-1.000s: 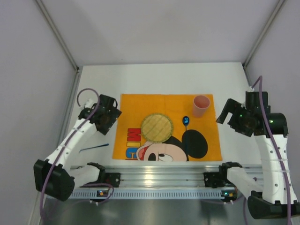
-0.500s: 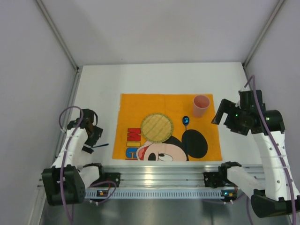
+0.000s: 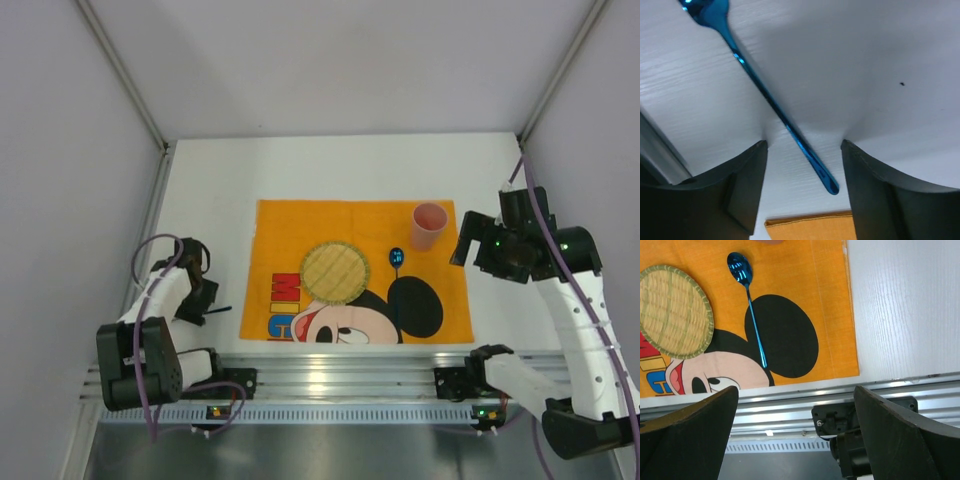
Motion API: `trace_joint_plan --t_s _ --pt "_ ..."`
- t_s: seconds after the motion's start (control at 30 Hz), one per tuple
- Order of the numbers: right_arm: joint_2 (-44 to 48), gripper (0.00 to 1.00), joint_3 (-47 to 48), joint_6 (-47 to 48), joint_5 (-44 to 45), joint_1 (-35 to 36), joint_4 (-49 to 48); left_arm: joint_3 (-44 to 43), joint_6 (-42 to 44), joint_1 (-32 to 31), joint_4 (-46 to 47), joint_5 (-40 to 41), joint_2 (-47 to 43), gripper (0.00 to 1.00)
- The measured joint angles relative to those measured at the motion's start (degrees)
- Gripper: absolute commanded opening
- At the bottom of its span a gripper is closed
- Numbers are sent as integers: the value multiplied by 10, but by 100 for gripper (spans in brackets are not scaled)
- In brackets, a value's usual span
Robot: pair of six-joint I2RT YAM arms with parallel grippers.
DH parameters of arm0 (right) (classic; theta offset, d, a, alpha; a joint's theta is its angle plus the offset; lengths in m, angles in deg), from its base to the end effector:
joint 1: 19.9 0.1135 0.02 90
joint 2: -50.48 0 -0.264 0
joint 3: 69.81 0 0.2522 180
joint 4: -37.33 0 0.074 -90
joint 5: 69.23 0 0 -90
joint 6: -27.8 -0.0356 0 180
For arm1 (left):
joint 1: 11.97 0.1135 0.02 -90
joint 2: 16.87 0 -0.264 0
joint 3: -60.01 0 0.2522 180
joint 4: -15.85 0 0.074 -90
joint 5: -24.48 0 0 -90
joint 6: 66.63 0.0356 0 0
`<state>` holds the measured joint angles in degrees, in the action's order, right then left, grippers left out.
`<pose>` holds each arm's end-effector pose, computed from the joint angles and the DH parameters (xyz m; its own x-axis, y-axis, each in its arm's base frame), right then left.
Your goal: Set the dinner table for one person
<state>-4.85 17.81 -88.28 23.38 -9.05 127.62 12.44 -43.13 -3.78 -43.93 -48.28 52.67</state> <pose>0.1389 0.0250 0.3724 -0.8203 0.2899 -0.4929 0.2185 0.9555 0.1983 0.1738 0.0357 0.1596 -0.2272 -0.9176 -0.3262 -0.9694 0.2452 -0.0146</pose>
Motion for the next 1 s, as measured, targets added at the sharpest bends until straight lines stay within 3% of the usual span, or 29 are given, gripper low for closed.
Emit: trace_joint_plan --t_s 0.17,0.2,0.23,0.43,0.73,0.83,1.0 --pt "-6 100 12 4 17 9 1 -12 3 0 45 -7 28 24" --pt "-7 100 13 5 21 10 0 -12 4 0 52 -7 30 9" --pt "-8 100 14 5 22 10 0 -11 3 0 58 -7 30 0" --pt "-18 100 17 5 28 10 2 -16 36 0 83 -9 34 0" --pt "-24 100 23 2 25 6 2 -148 223 -7 72 -29 83 0" --pt "-23 100 22 -6 21 2 -2 -210 278 -52 71 -38 95 0" --pt "-14 100 1 -24 12 1 -9 -279 355 -205 80 -68 140 0"
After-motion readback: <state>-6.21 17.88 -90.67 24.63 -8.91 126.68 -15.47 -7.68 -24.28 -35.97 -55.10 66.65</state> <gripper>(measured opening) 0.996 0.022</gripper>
